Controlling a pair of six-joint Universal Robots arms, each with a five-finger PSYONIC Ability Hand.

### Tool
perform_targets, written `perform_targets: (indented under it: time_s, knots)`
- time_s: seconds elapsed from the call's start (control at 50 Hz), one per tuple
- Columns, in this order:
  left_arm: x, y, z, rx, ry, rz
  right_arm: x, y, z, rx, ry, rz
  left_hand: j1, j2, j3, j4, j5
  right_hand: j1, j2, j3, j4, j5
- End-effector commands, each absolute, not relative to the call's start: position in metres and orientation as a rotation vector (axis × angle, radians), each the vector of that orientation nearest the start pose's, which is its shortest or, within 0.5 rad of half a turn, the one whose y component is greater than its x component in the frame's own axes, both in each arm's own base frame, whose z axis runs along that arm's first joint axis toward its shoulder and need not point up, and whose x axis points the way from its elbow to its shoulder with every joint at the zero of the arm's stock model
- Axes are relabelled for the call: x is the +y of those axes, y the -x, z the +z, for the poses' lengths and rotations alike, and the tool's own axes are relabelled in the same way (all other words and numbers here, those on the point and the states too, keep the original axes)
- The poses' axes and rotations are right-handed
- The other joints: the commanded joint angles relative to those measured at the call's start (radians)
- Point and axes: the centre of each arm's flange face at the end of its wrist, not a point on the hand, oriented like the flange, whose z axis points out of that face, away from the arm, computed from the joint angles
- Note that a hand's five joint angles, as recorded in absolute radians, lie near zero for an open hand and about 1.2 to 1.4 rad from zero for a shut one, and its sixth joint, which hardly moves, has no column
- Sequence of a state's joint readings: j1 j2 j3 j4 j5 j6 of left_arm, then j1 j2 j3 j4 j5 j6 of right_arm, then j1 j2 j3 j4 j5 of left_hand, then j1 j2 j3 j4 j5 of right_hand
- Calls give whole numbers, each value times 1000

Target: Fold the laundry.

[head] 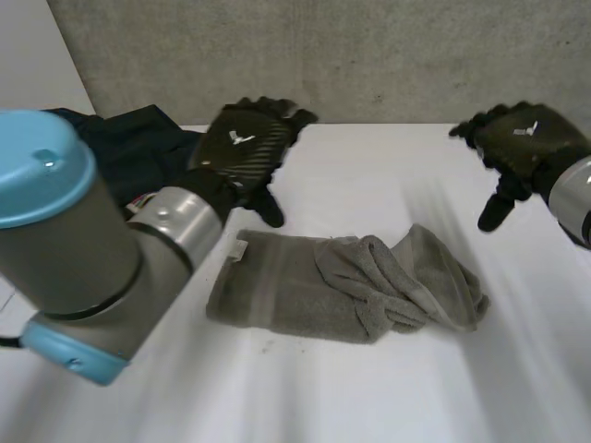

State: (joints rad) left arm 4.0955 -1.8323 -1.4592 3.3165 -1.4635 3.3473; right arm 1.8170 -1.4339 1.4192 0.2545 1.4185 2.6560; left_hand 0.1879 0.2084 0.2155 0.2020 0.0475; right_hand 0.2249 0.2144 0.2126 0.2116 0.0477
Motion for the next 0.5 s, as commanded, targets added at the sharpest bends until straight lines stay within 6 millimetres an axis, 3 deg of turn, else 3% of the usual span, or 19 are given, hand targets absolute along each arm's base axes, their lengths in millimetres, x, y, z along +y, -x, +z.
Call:
perform_targets:
  time_s: [0.02,0.1,0.18,0.36,0.42,0.44,0.5]
  knots:
    - [-232,292,229,2409,-1044,-2191,-243,-212,248,2420,1100,-1694,31,11,4,17,-3,-31,-21,-19,-18,-29]
    - [-233,287,199,2512,-1059,-2042,-233,-209,221,2456,1090,-1614,31,11,4,17,-3,-14,-3,-1,0,-11]
    - [-232,287,170,2589,-1079,-1922,-231,-210,202,2423,1079,-1668,37,17,10,23,3,18,29,31,32,21]
    - [-239,293,134,2603,-1155,-1800,-243,-214,163,2422,1060,-1662,96,76,68,82,62,291,302,304,305,294]
    - [-242,295,123,2558,-1223,-1762,-248,-214,153,2437,1057,-1643,263,242,235,249,229,488,498,500,501,490]
    - [-242,296,122,2544,-1239,-1755,-251,-215,151,2436,1057,-1645,348,327,320,334,314,753,763,765,766,756]
    - [-243,298,120,2507,-1279,-1747,-254,-215,152,2428,1056,-1664,723,703,696,709,689,1170,1181,1183,1184,1173]
